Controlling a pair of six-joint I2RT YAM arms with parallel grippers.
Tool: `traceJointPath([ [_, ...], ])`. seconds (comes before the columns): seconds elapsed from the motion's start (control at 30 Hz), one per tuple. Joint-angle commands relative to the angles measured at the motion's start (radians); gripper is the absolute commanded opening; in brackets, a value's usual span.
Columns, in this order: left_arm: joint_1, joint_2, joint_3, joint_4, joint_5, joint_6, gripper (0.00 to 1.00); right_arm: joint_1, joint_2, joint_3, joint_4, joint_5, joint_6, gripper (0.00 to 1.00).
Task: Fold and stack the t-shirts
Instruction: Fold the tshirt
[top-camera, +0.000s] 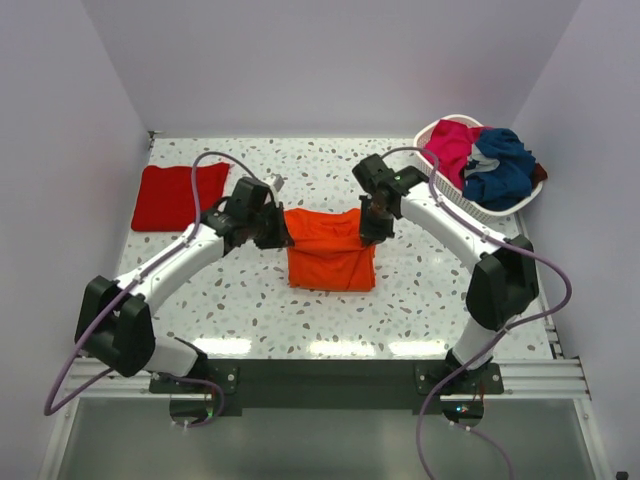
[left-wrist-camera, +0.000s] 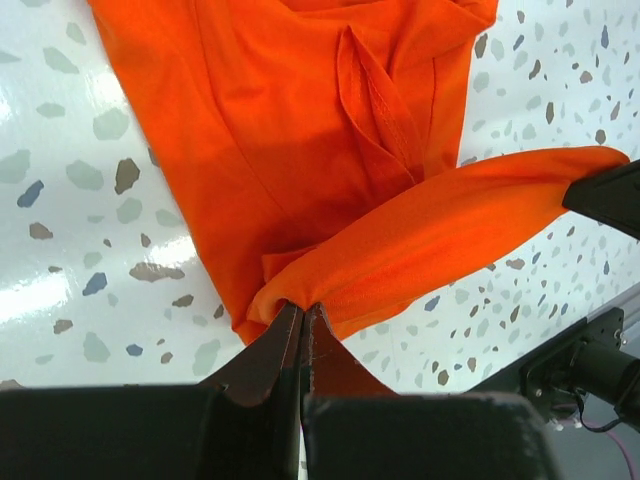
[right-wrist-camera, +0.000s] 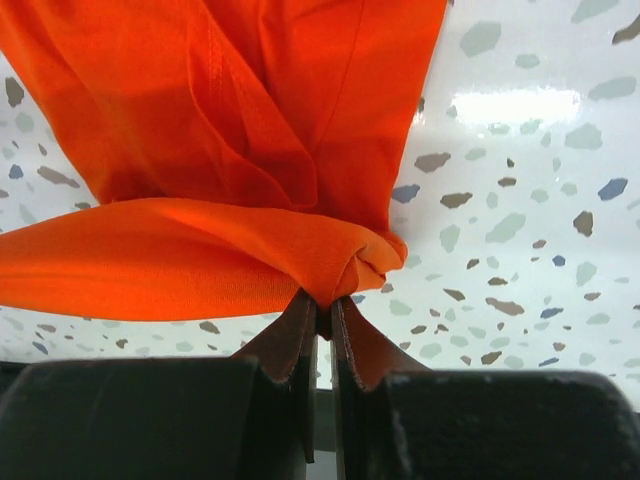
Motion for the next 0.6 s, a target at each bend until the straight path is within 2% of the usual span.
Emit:
traceJointPath([
  [0.0, 0.030, 0.050, 0.086, 0.038, -0.021, 0.052, 0.00, -0.025, 0.034, 0.074, 0.010, 0.037, -0.051, 0.00],
  [0.27, 0.080, 0.238, 0.223, 0.052, -0.029, 0.080, 0.00, -0.105, 0.195, 0.224, 0.010, 0.035, -0.094, 0.00],
  [0.4, 0.099, 0.387, 0.367, 0.055, -0.024, 0.094, 0.00, -0.141, 0.307, 0.342, 0.027, 0.015, -0.125, 0.00],
  [0.43, 0.106, 0.412, 0.402, 0.044, -0.010, 0.094, 0.10, -0.147, 0.336, 0.373, 0.024, 0.004, -0.129, 0.00],
  [0.47, 0.108, 0.430, 0.441, 0.015, -0.012, 0.092, 0.40, -0.157, 0.375, 0.407, 0.011, -0.015, -0.135, 0.24],
  [0.5, 0.108, 0.451, 0.511, 0.003, -0.016, 0.089, 0.56, -0.157, 0.389, 0.478, -0.005, -0.019, -0.145, 0.39],
  [0.53, 0.108, 0.453, 0.537, -0.010, -0.030, 0.088, 0.71, -0.159, 0.392, 0.510, -0.022, -0.020, -0.154, 0.60],
  [0.57, 0.110, 0.449, 0.557, -0.020, -0.039, 0.088, 0.90, -0.161, 0.389, 0.530, -0.022, -0.019, -0.161, 0.68],
])
